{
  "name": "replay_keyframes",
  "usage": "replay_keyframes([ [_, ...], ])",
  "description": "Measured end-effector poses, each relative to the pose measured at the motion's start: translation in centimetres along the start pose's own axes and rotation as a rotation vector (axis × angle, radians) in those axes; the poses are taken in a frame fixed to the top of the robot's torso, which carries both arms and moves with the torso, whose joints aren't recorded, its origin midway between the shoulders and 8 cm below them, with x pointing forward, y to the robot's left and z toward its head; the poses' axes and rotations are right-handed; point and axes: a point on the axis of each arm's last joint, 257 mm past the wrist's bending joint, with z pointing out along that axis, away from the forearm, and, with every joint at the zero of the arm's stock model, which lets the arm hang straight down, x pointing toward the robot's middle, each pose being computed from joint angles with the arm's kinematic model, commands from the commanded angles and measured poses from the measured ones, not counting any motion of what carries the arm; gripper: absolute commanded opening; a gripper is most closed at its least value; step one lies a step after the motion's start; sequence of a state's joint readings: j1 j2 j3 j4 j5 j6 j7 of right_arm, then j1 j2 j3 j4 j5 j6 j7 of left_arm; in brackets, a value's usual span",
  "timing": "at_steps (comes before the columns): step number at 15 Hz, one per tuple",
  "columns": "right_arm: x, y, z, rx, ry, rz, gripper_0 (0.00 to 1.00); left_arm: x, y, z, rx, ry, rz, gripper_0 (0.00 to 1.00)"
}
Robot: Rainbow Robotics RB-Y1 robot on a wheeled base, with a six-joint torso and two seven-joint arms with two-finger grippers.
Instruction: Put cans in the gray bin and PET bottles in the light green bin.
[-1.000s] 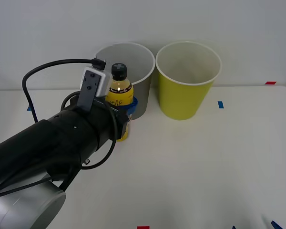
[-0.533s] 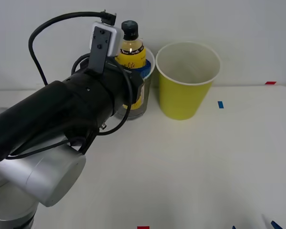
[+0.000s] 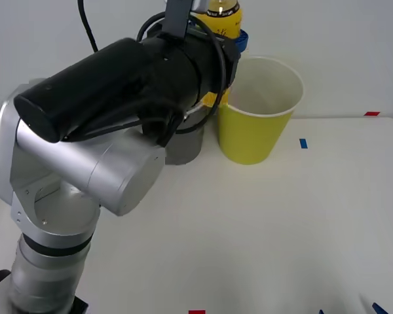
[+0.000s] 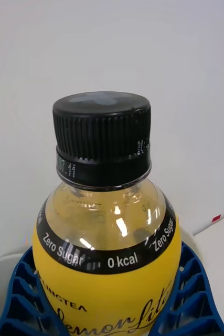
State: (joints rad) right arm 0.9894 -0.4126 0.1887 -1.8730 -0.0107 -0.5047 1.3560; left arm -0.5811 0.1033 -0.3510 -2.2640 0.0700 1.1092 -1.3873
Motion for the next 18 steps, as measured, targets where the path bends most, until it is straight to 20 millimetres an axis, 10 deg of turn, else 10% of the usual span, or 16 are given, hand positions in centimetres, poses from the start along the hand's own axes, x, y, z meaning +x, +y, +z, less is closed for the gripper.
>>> replay_keyframes([
  [10, 0.0, 0.0, 0.0, 0.0, 0.0, 0.0, 1.0, -1.8, -4.5, 11.5, 0.092, 0.006, -0.033, 0.03],
  [18, 0.0, 0.0, 0.0, 0.0, 0.0, 0.0, 1.0, 0.8, -4.1, 14.2, 0.094, 0.02, -0.04, 0.03],
])
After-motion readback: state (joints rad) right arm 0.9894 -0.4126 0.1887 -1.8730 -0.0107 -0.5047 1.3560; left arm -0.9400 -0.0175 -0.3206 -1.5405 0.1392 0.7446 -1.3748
